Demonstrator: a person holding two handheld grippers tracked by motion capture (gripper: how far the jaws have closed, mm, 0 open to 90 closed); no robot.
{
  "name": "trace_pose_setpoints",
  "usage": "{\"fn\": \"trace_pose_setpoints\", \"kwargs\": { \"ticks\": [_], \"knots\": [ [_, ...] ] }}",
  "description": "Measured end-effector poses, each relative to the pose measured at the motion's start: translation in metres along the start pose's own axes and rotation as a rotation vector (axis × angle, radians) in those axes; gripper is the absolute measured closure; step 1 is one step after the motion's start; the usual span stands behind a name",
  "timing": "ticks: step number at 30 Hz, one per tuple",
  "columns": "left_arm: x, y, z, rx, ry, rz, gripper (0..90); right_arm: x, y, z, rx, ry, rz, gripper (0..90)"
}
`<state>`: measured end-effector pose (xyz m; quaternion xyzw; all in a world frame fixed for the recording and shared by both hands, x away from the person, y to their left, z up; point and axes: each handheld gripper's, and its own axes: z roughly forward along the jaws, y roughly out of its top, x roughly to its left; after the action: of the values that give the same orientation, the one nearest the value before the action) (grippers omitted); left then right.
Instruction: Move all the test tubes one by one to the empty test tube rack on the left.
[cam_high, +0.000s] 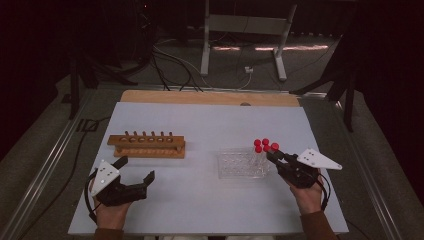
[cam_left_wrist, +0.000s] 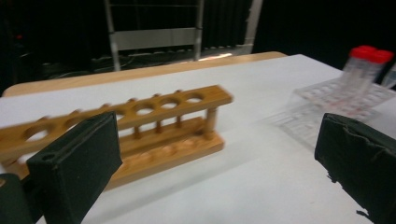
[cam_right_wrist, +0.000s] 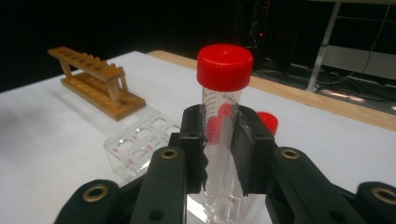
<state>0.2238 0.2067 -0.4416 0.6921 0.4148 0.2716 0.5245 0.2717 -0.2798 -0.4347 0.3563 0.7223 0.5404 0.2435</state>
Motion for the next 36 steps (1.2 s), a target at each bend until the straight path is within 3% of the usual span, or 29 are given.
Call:
{"fn": "trace_pose_setpoints", "kwargs": {
  "ticks": [10, 15, 16, 28, 34, 36],
  "knots": [
    [-0.034, 0.035, 0.025, 0.007, -0.134, 0.070, 1.5, 0.018, 0.007, 0.008, 0.028, 0.088, -0.004, 75.0],
    [-0.050, 0.051, 0.040, 0.038, -0.207, 0.101, 1.9, 0.026, 0.010, 0.012, 0.037, 0.131, -0.007, 75.0],
    [-0.057, 0.055, 0.046, 0.053, -0.238, 0.115, 2.4, 0.028, 0.010, 0.012, 0.039, 0.138, -0.007, 75.0],
    [-0.088, 0.070, 0.077, 0.138, -0.342, 0.161, 3.1, 0.047, 0.010, 0.025, 0.066, 0.196, -0.025, 75.0],
    [-0.110, 0.075, 0.095, 0.160, -0.390, 0.178, 8.9, 0.060, 0.007, 0.034, 0.103, 0.223, -0.045, 75.0],
    [-0.122, 0.076, 0.103, 0.168, -0.412, 0.201, 14.7, 0.063, 0.006, 0.035, 0.110, 0.230, -0.052, 74.9]
  ]
}}
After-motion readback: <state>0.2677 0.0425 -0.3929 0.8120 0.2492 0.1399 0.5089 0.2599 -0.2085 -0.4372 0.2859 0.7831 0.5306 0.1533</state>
